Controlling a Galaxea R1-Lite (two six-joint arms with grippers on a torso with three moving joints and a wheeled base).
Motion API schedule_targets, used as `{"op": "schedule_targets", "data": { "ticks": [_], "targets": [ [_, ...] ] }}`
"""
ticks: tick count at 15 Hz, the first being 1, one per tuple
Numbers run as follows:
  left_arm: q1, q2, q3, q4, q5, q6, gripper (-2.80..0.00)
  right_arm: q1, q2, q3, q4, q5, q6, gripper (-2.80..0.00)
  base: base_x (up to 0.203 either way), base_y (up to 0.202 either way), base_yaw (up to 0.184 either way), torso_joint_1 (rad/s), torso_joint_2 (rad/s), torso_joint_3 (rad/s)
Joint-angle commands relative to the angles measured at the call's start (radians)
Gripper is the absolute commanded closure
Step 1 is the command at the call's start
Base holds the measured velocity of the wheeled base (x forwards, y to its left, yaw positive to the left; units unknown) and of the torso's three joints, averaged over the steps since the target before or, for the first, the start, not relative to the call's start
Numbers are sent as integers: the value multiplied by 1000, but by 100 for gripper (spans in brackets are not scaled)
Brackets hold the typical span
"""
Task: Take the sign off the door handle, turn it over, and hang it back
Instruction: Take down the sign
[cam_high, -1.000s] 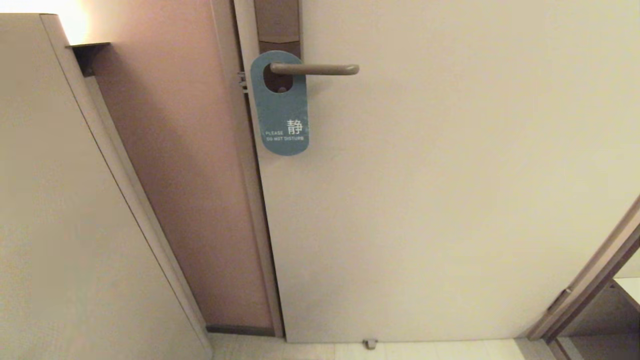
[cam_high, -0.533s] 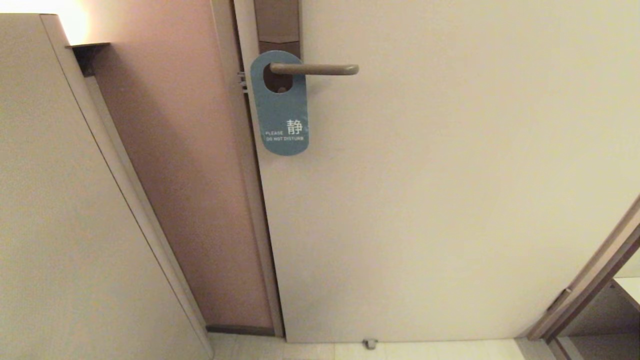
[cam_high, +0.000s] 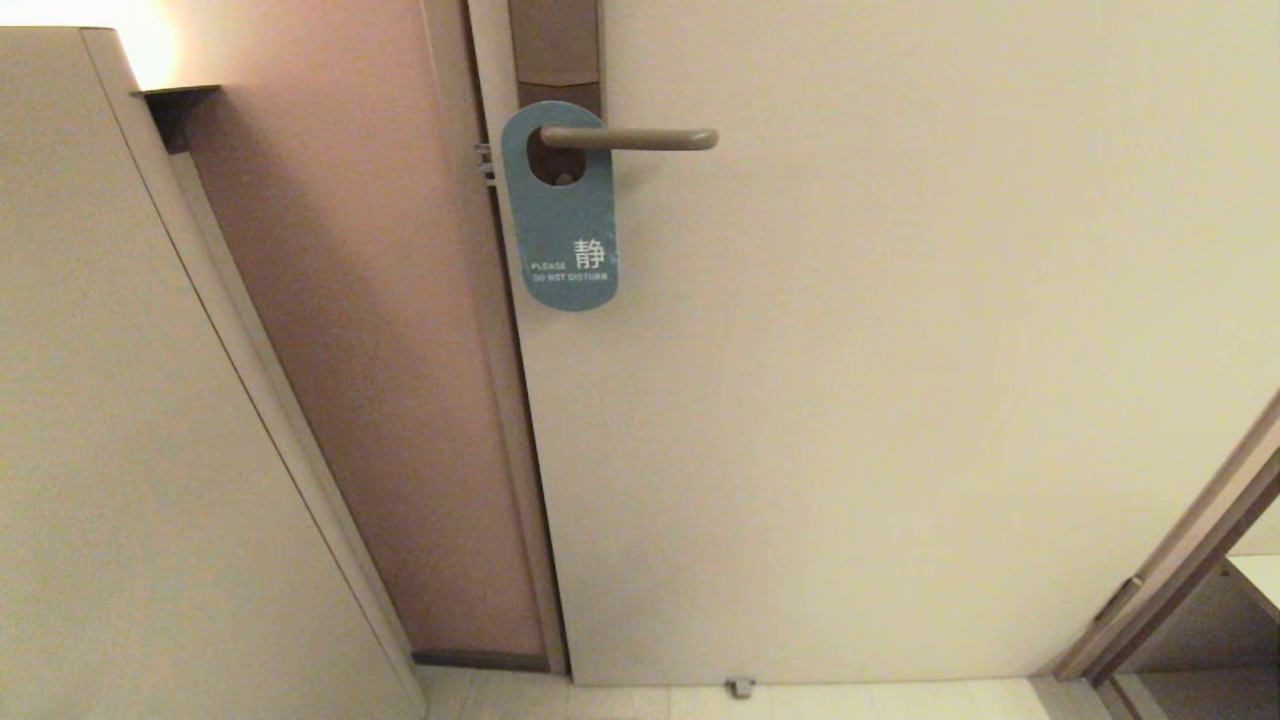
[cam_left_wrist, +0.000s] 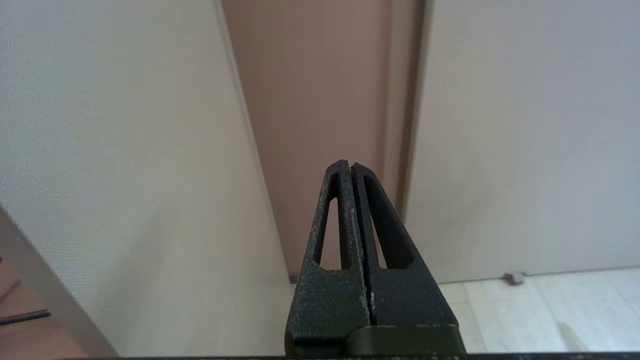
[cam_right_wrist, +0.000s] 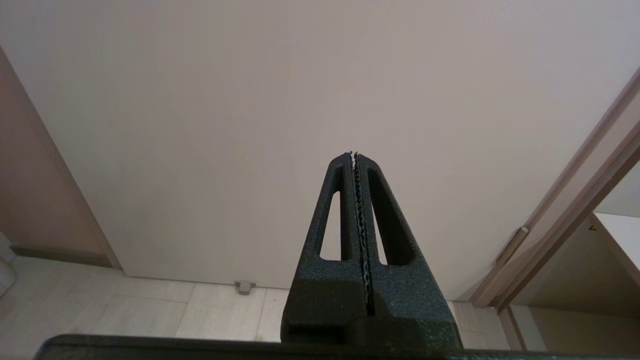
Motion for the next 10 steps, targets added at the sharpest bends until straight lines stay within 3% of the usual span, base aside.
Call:
{"op": "schedule_targets", "data": {
  "ticks": [1, 6, 10],
  "targets": [
    [1, 12, -41, 18, -15, -2, 0, 0, 1, 0, 0, 0, -1, 0, 0, 0, 0, 0, 0, 0],
    [-2, 159, -154, 39, -23, -5, 0, 0, 1, 0, 0, 0, -1, 0, 0, 0, 0, 0, 0, 0],
    [-61, 397, -293, 9, -22, -22, 0, 0, 1, 0, 0, 0, -1, 0, 0, 0, 0, 0, 0, 0]
  ]
}}
